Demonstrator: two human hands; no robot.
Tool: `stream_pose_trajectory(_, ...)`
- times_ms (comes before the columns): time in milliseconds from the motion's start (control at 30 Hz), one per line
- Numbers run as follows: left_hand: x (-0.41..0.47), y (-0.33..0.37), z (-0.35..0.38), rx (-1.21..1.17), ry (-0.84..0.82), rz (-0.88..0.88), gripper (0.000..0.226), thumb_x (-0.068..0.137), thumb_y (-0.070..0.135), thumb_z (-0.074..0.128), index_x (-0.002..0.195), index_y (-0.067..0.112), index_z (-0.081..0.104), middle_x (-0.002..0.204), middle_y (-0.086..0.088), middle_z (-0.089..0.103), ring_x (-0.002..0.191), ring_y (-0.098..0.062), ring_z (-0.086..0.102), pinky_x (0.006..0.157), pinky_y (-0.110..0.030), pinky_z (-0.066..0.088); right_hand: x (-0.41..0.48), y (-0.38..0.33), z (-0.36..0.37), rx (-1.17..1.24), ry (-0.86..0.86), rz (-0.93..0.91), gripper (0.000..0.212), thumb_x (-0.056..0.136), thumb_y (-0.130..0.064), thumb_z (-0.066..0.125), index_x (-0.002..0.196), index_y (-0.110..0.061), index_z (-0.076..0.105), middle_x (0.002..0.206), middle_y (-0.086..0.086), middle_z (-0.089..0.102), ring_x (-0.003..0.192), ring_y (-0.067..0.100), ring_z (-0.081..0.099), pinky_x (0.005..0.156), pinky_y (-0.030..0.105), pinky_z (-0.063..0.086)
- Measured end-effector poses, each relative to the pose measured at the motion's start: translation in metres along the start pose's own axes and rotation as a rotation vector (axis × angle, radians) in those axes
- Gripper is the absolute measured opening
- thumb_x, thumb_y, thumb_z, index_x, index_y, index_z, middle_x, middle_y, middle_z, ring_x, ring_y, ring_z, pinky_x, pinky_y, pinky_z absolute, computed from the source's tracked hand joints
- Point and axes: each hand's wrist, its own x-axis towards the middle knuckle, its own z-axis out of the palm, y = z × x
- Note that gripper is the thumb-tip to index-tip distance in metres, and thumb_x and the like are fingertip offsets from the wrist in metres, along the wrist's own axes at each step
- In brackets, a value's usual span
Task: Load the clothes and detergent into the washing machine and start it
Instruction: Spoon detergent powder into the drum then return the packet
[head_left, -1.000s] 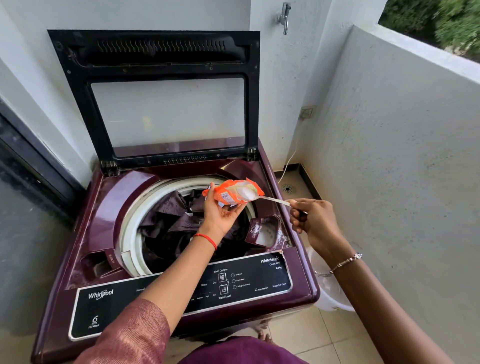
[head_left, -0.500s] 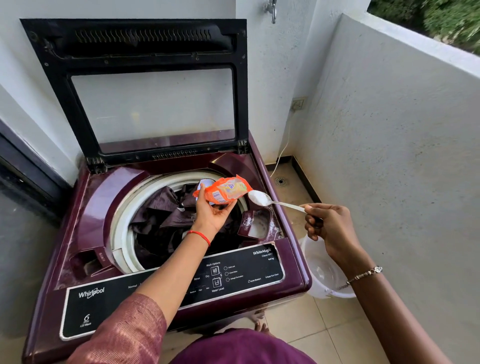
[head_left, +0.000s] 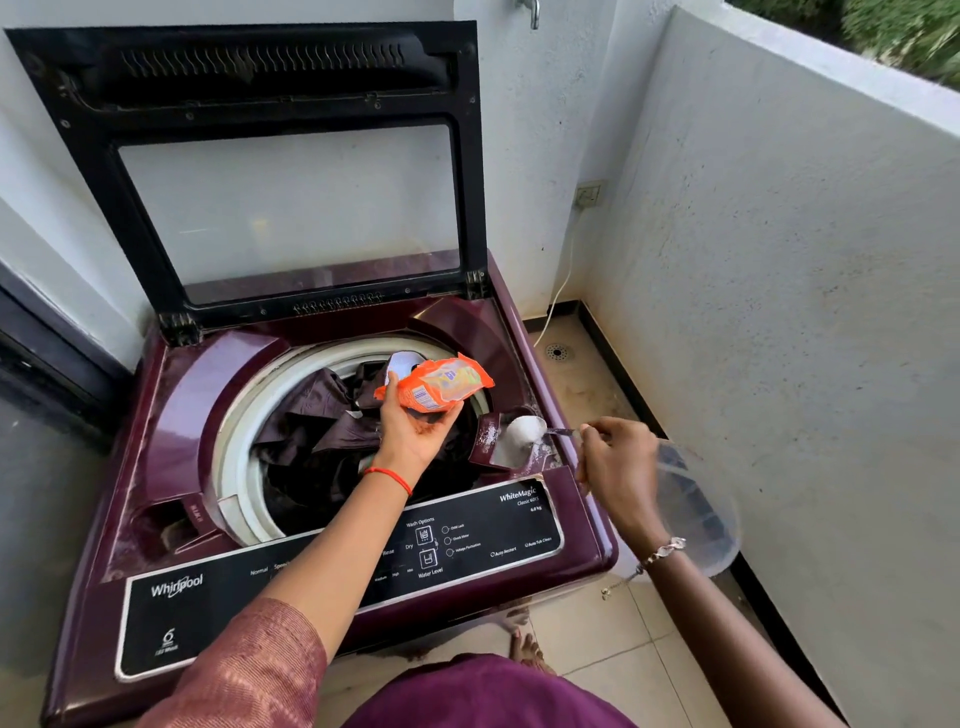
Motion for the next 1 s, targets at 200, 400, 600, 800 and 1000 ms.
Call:
stream_pose_trajectory(200, -0.004, -0.001, 0.002, -0.01, 0.002, -0.011, 0.044, 0.094, 0.047, 0.044, 0.091, 0.005, 0.055, 0.137, -0.017, 0.047, 0.128, -0.032, 0.044, 0.108, -0.047, 0.036, -0.007, -0.011, 0.02, -0.586, -0.177, -0.615, 0.021, 0.058, 0.012, 0.067, 0.061, -0.003, 0.053, 0.054, 0.013, 0.058, 0.043, 0.03, 0.053, 0.038, 0.03, 0.037)
stream_pose_trajectory(400, -0.005, 0.001, 0.004, -0.039, 0.003, -0.014, 0.044, 0.094, 0.046, 0.044, 0.092, 0.004, 0.054, 0.138, -0.019, 0.045, 0.128, -0.034, 0.043, 0.108, -0.048, 0.036, 0.009, -0.021, 0.007, -0.632, -0.152, -0.809, 0.011, 0.067, 0.004, 0.046, 0.065, -0.004, 0.053, 0.055, 0.01, 0.055, 0.041, 0.029, 0.052, 0.036, 0.029, 0.04)
stream_pose_trajectory(600, -0.005, 0.003, 0.005, -0.061, -0.015, -0.016, 0.045, 0.093, 0.048, 0.044, 0.093, 0.004, 0.055, 0.139, -0.02, 0.044, 0.128, -0.035, 0.043, 0.107, -0.049, 0.037, 0.031, -0.053, -0.026, -0.191, 0.002, -0.633, 0.012, 0.084, 0.006, 0.057, 0.079, 0.003, 0.068, 0.057, 0.007, 0.062, 0.04, 0.005, 0.042, 0.044, 0.014, 0.034)
stream_pose_trajectory(800, -0.011, 0.002, 0.013, -0.089, -0.028, -0.034, 0.046, 0.093, 0.048, 0.044, 0.107, 0.005, 0.053, 0.14, -0.019, 0.043, 0.129, -0.035, 0.042, 0.104, -0.05, 0.037, 0.034, -0.068, -0.023, -0.063, -0.078, -0.533, 0.012, 0.086, 0.0, 0.058, 0.087, 0.0, 0.071, 0.05, -0.016, 0.049, 0.041, 0.005, 0.039, 0.042, 0.012, 0.031)
stream_pose_trajectory(1000, -0.024, -0.001, 0.028, -0.091, -0.078, -0.082, 0.051, 0.093, 0.046, 0.046, 0.122, 0.004, 0.049, 0.139, -0.022, 0.042, 0.127, -0.038, 0.043, 0.097, -0.055, 0.04, 0.036, -0.082, 0.004, 0.027, -0.304, -0.372, 0.011, 0.09, -0.007, 0.056, 0.087, -0.011, 0.066, 0.049, -0.001, 0.053, 0.042, 0.014, 0.047, 0.049, 0.031, 0.044)
